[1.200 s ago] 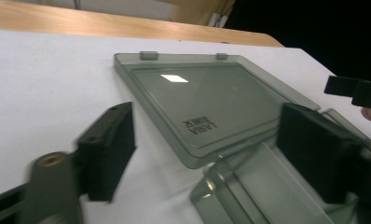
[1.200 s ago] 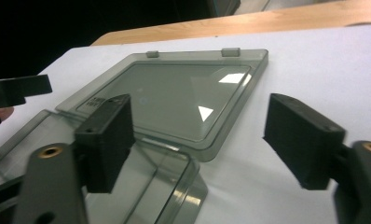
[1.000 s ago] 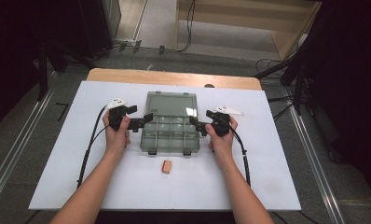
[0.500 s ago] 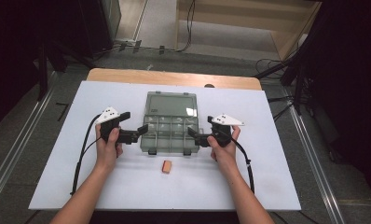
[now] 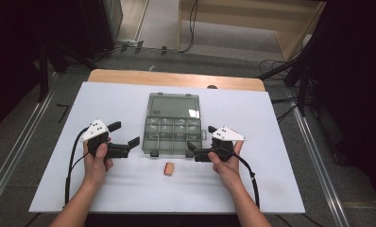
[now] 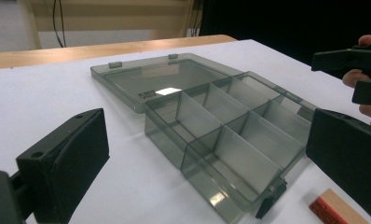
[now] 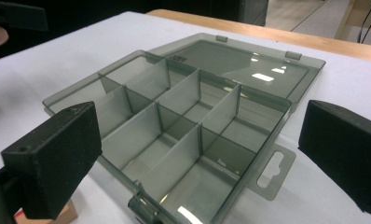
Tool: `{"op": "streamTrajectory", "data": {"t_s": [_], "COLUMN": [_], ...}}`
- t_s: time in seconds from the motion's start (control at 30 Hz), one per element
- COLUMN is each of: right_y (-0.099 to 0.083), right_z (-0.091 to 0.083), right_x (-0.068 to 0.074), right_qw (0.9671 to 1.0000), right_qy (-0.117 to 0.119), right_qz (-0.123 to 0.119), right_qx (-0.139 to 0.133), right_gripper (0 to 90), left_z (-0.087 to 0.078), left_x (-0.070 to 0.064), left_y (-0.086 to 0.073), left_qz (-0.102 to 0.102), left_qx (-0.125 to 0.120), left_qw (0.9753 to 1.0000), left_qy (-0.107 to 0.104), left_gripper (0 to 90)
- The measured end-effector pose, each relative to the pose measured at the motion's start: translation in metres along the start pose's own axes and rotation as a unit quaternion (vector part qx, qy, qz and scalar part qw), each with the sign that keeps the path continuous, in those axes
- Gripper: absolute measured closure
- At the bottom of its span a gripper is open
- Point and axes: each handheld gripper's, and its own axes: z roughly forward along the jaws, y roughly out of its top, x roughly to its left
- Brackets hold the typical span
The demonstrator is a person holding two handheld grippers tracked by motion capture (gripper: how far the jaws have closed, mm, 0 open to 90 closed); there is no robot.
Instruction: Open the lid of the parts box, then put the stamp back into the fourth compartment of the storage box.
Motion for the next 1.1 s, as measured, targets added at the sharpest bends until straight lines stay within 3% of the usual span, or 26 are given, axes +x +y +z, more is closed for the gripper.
{"op": "streamTrajectory", "data": {"t_s": [0.1,0.2,0.33,0.67,0.9,1.1], "right_y": [0.001,0.002,0.004,0.007,0.009,0.01], "right_z": [-0.004,-0.007,-0.012,-0.018,-0.018,-0.016], "right_x": [0.001,0.004,0.008,0.008,0.01,0.018], "right_qw": [0.9998,0.9995,0.9991,0.9981,0.9968,0.9951], "right_qy": [0.019,0.032,0.041,0.06,0.078,0.092], "right_qz": [0.011,0.001,-0.011,-0.013,-0.016,-0.032], "right_qx": [-0.001,0.001,-0.003,0.002,0.004,0.017], "right_gripper": [0.0,0.0,0.0,0.0,0.0,0.0], "left_z": [-0.009,-0.02,-0.037,-0.07,-0.083,-0.096], "left_x": [0.002,0.003,0.004,0.004,0.004,0.009], "left_y": [-0.003,-0.007,-0.011,-0.018,-0.033,-0.04], "left_qz": [-0.002,-0.012,-0.008,0.004,0.006,0.004], "left_qx": [-0.004,-0.016,-0.029,-0.031,-0.022,-0.021], "left_qw": [1.0,0.9998,0.9996,0.9992,0.999,0.9984], "left_qy": [0.004,0.0,0.001,0.027,0.039,0.053], "left_gripper": [0.0,0.0,0.0,0.0,0.0,0.0]}}
